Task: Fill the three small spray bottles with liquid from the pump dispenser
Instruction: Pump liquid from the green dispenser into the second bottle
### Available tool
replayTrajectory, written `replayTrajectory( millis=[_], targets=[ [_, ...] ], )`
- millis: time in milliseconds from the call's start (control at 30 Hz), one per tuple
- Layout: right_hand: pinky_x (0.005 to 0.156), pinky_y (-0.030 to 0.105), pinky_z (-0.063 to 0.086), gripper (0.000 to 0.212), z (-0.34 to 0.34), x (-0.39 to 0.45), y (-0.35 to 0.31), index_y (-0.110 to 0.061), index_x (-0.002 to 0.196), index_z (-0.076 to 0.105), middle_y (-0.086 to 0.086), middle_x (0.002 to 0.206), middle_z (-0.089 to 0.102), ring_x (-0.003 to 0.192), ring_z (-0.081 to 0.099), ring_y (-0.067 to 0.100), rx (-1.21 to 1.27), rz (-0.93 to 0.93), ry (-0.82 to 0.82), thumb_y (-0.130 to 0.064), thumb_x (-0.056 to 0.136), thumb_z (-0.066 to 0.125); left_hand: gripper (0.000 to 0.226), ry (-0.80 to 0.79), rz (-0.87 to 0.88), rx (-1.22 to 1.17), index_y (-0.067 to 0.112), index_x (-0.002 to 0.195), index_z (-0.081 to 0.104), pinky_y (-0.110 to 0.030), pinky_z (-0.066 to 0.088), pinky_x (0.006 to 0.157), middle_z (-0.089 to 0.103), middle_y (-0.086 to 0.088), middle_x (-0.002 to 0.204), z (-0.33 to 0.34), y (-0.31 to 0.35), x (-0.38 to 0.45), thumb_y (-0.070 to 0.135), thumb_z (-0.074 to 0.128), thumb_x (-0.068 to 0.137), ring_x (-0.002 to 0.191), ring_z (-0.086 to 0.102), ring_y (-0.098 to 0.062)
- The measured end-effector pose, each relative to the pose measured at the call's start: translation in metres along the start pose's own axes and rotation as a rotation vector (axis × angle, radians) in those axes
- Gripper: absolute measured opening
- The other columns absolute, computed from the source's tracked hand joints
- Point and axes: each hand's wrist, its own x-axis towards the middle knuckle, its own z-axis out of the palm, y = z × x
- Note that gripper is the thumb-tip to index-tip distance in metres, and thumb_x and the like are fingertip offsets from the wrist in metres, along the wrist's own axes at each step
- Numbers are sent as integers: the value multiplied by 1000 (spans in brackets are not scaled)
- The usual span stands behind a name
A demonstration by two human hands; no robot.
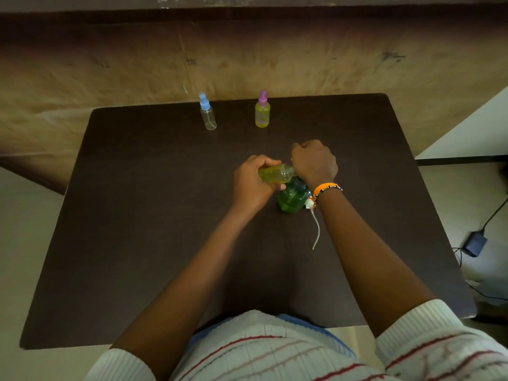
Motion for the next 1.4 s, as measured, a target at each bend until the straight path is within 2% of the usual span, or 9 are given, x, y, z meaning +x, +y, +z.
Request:
replayTrajectory(
  millis=[200,300,567,733,867,1000,1167,1300,1400],
  targets=[
    [82,34,38,44,-4,4,-4,-14,112,70,15,123,64,117,56,38,-72,-9,-89,-42,90,44,45,-13,-10,-21,12,95,69,-26,49,79,64,-2,97,-3,3,1,3,83,53,88,62,-15],
    [81,34,38,43,-3,3,-3,-14,111,70,14,122,64,116,56,37,-55,-5,-60,-41,90,44,45,-10,-7,-20,12,95,69,-27,49,79,65,-2,97,-2,2,0,3,84,53,88,62,-16],
    [81,35,40,40,0,2,0,-11,104,71,15,116,67,111,58,37,-13,-7,16,-38,91,44,45,-4,-8,6,13,96,70,-3,38,66,60,6,90,-1,3,-1,5,84,54,79,56,-5],
    [86,36,42,43,-3,4,-3,-13,110,70,15,122,64,116,57,38,-65,2,-54,-42,90,45,46,3,-9,-21,14,94,70,-21,47,76,64,0,94,-1,2,1,4,84,51,85,62,-13],
    [83,35,39,44,-3,5,-2,-13,111,70,14,122,65,116,56,37,-46,-1,-62,-41,90,45,47,1,-1,-24,14,97,69,-10,43,72,62,3,93,-1,1,1,3,83,53,84,60,-10],
    [81,35,39,42,1,2,2,-12,106,70,14,118,66,112,57,36,-7,-4,8,-41,91,43,46,1,-9,-25,14,95,70,-13,43,72,62,2,93,0,0,0,4,83,53,84,60,-11],
    [82,35,41,40,2,2,2,-13,102,71,13,114,67,109,59,36,-3,-12,19,-40,91,44,46,-1,-1,-26,15,96,69,-10,43,73,61,5,92,1,-2,0,3,83,53,84,59,-8],
    [81,34,40,41,0,1,0,-13,103,71,14,116,67,111,58,37,-37,-16,-13,-41,91,44,47,0,-2,-51,15,95,69,-23,48,78,63,1,94,1,-4,1,3,83,52,87,62,-14],
    [80,35,39,42,-1,3,-3,-14,106,71,14,119,66,113,57,37,-63,-13,-44,-42,90,44,47,2,-7,-57,15,95,69,-22,47,77,63,1,94,1,-5,1,3,84,52,87,62,-14]
  ],
)
